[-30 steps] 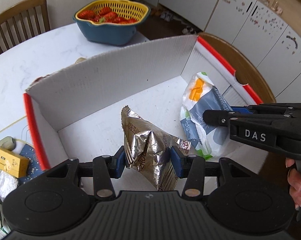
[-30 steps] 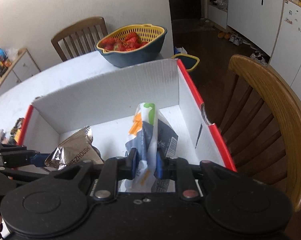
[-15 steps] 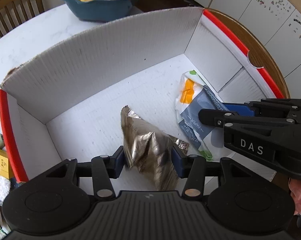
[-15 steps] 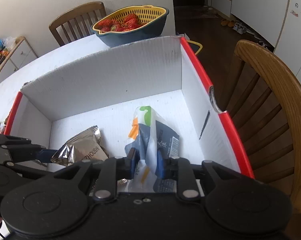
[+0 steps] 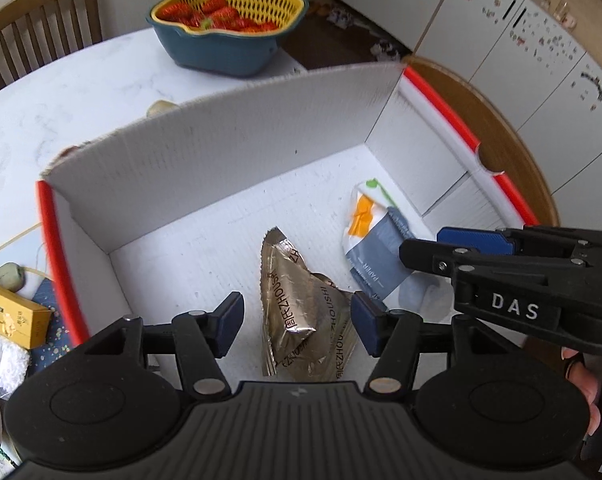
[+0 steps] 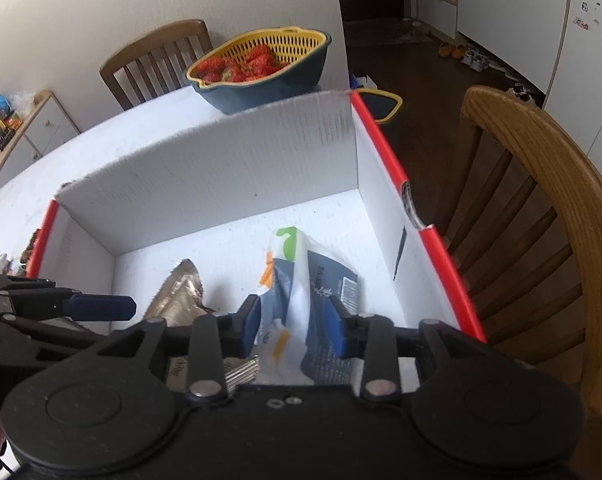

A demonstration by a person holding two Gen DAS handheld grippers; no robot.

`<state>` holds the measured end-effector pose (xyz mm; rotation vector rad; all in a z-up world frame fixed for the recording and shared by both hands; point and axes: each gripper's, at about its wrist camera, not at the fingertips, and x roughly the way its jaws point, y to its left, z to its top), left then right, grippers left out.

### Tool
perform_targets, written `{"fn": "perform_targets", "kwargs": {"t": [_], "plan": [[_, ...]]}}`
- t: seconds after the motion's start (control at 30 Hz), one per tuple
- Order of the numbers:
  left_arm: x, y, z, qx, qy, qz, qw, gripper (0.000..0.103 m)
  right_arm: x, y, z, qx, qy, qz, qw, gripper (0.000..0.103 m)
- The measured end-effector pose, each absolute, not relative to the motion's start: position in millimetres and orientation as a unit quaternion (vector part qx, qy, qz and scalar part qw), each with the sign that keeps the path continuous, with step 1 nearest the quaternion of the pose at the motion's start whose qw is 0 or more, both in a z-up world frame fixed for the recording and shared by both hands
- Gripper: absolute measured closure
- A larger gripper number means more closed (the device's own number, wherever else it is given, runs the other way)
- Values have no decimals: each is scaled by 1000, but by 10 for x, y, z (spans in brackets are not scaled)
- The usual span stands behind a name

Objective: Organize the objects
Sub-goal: 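Carry both bags into the red shoebox and open both grippers, then withdraw both grippers from the box back to the pile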

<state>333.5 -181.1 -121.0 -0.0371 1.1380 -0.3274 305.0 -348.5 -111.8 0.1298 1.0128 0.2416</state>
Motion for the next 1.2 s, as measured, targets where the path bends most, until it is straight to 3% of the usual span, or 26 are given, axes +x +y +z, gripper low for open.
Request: {"fn": "perform_targets", "kwargs": {"t": [0.73, 1.2], "plan": [[2566, -1087, -283, -33, 404, -158, 900, 45, 2253, -3104, -393, 86, 396, 126, 906, 58], [2214, -255, -136, -59, 374, -142, 915, 38, 1909, -2493, -248, 86, 376, 145, 911, 40]]}}
